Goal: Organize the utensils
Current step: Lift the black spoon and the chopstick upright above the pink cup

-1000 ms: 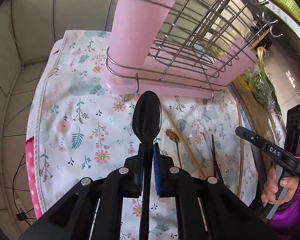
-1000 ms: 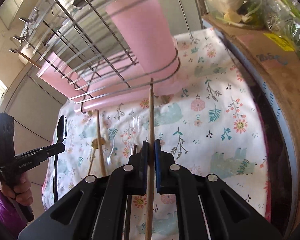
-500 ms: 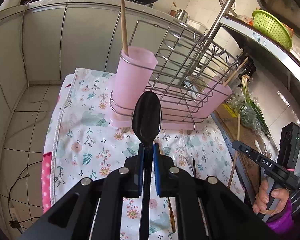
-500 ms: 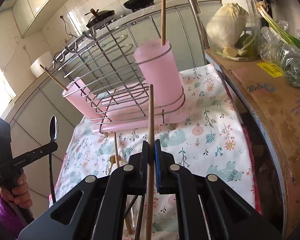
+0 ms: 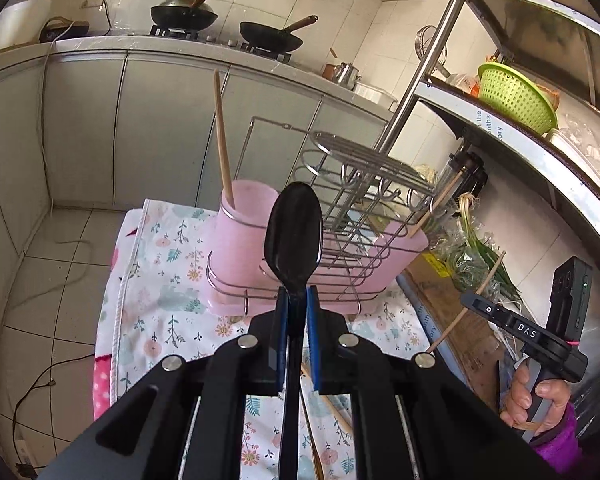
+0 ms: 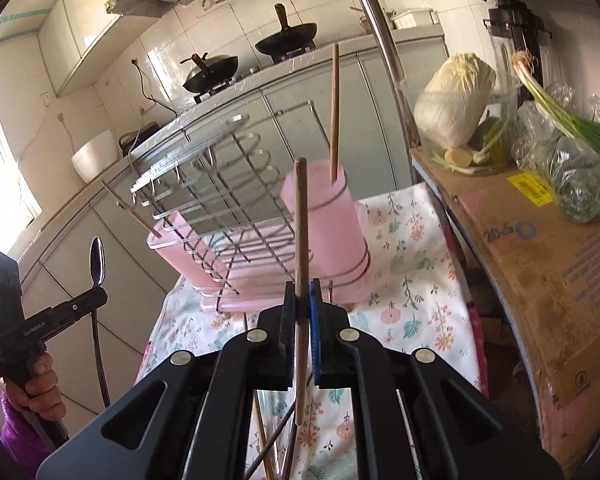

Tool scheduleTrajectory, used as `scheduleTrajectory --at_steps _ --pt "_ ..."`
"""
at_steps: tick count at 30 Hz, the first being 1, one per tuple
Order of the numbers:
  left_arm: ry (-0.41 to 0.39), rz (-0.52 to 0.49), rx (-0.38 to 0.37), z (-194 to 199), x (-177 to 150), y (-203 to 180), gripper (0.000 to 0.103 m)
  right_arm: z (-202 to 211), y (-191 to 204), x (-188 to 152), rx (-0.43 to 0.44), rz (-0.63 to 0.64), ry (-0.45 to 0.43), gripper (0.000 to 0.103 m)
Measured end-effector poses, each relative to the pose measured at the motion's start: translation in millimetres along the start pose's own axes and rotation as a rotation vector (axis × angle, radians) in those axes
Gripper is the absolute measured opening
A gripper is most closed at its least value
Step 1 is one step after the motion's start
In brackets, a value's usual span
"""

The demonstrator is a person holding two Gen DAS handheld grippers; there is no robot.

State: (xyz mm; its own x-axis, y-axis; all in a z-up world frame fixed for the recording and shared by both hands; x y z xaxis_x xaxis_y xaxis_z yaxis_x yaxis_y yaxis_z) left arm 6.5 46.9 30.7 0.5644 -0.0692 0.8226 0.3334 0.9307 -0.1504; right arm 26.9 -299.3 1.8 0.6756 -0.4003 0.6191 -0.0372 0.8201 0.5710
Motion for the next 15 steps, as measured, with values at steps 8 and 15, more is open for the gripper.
scheduleTrajectory --at_steps 8,15 --pt "-0.104 -0.02 -0.001 18.8 38.4 -3.7 0.008 22.6 18.6 45.5 0.045 0.016 -0.064 0.007" --pt "-0.2 -0.024 -0.017 33.8 72.6 -8.0 0.008 46.2 49.0 90.7 0.068 0.067 -0.172 0.007"
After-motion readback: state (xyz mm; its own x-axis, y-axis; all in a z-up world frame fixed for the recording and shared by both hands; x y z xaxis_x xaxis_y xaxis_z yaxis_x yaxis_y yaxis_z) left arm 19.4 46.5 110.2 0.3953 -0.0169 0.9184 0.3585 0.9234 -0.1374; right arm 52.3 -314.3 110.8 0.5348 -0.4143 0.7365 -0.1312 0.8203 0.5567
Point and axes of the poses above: each gripper's, at about its wrist camera, not at the fingertips, and z roughly against the way its jaws point, y to its left, x to its top, the point moved 1 cm from there along -z, roughly the way its jaws point, and after that the axes turned 15 degrees about -z, right-handed, at the moved point
